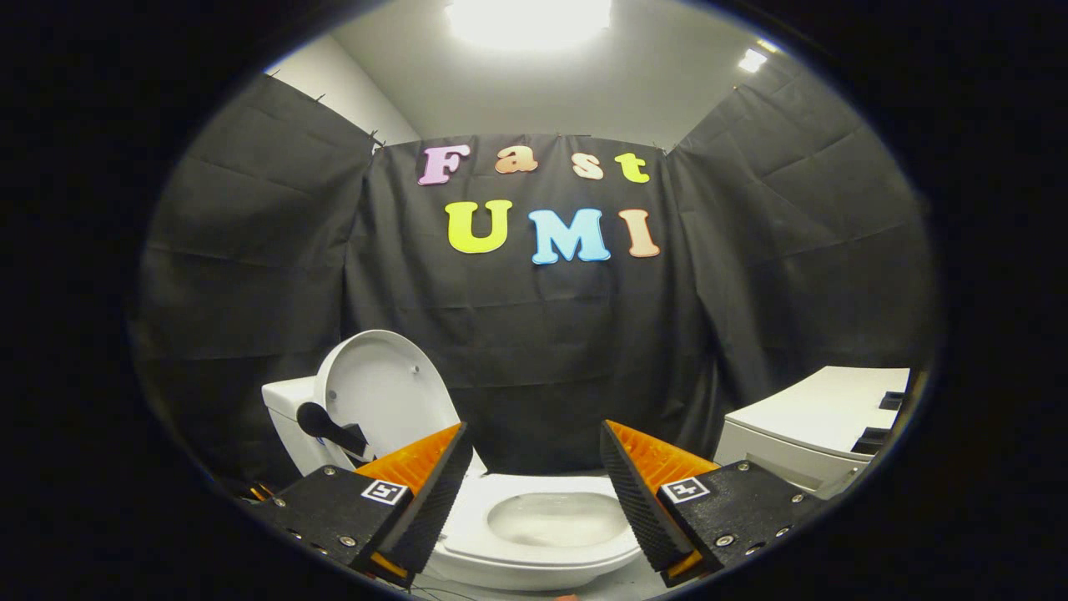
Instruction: Open the toilet lid.
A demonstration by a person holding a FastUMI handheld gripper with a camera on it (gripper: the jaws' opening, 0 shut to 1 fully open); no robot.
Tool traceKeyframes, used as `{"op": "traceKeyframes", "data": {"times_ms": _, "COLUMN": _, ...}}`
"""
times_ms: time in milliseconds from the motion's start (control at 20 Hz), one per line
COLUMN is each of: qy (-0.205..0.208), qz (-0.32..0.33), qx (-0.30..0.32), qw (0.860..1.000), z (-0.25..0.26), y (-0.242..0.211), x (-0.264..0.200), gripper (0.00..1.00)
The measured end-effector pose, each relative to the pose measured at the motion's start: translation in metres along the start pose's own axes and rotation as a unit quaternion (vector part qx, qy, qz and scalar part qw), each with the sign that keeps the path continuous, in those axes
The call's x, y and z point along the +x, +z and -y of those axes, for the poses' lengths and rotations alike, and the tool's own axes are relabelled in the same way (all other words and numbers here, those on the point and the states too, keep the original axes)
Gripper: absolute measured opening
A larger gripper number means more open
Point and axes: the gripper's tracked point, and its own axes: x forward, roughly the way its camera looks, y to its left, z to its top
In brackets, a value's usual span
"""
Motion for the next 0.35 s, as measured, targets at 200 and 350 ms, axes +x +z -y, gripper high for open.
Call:
{"op": "traceKeyframes", "data": {"times_ms": 200, "qy": -0.012, "qz": -0.009, "qx": 0.003, "qw": 1.0, "z": 0.023, "y": -0.013, "x": -0.011, "gripper": 0.94}}
{"op": "traceKeyframes", "data": {"times_ms": 350, "qy": -0.018, "qz": -0.02, "qx": -0.002, "qw": 1.0, "z": 0.039, "y": -0.024, "x": -0.016, "gripper": 0.94}}
